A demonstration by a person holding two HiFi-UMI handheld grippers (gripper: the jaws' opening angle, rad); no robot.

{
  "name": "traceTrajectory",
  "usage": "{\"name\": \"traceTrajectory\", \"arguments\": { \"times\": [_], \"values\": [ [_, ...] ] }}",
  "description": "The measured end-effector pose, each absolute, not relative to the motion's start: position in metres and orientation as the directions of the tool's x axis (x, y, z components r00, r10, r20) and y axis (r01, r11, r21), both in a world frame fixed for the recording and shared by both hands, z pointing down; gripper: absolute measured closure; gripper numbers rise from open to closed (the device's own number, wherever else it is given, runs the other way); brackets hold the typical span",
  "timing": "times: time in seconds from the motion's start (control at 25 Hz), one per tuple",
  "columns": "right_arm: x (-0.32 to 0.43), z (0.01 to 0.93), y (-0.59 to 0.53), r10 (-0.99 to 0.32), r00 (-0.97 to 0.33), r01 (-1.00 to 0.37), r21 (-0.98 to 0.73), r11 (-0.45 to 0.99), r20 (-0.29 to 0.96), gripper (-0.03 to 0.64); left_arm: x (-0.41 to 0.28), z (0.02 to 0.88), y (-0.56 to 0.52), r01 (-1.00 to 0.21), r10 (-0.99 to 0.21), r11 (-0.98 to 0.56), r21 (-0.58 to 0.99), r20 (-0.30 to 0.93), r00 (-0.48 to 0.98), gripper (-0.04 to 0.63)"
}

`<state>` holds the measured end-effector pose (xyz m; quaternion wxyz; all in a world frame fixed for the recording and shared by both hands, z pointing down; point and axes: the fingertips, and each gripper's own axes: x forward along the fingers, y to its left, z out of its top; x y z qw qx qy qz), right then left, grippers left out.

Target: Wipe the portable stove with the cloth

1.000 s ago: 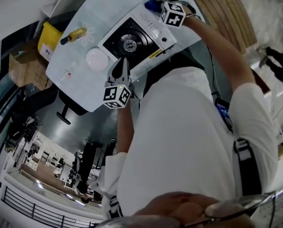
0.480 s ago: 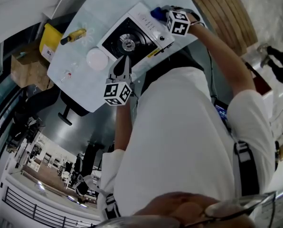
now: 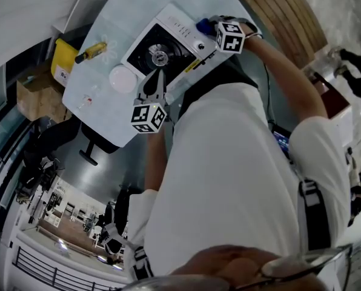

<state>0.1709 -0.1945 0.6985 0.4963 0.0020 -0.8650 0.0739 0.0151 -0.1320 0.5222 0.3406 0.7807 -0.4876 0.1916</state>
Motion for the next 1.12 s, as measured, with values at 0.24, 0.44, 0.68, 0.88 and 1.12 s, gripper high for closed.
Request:
{"name": "traceTrajectory", "arguments": {
  "times": [0.24, 0.44, 0.68, 0.88, 1.12],
  "values": [
    [0.186, 0.699, -0.169, 0.093, -0.484, -0.067, -0.143, 0.988, 0.870, 0.468, 0.023, 0.521, -0.133, -0.878, -0.618, -0.327, 0.350, 0.624, 0.479, 0.560],
    [0.198, 0.704, -0.152, 0.115, -0.466, -0.038, -0.150, 0.988, 0.877, 0.468, 0.027, 0.525, -0.132, -0.872, -0.616, -0.344, 0.349, 0.617, 0.490, 0.560],
    [0.208, 0.704, -0.140, 0.148, -0.431, -0.021, -0.174, 0.984, 0.890, 0.468, 0.024, 0.525, -0.132, -0.871, -0.624, -0.336, 0.358, 0.609, 0.491, 0.560],
    [0.217, 0.708, -0.130, 0.231, -0.363, -0.001, -0.248, 0.969, 0.903, 0.468, 0.020, 0.529, -0.134, -0.873, -0.638, -0.316, 0.373, 0.597, 0.486, 0.559],
    [0.221, 0.697, -0.149, 0.231, -0.352, -0.028, -0.257, 0.966, 0.907, 0.468, 0.015, 0.531, -0.138, -0.873, -0.655, -0.294, 0.390, 0.582, 0.481, 0.560]
  ]
}}
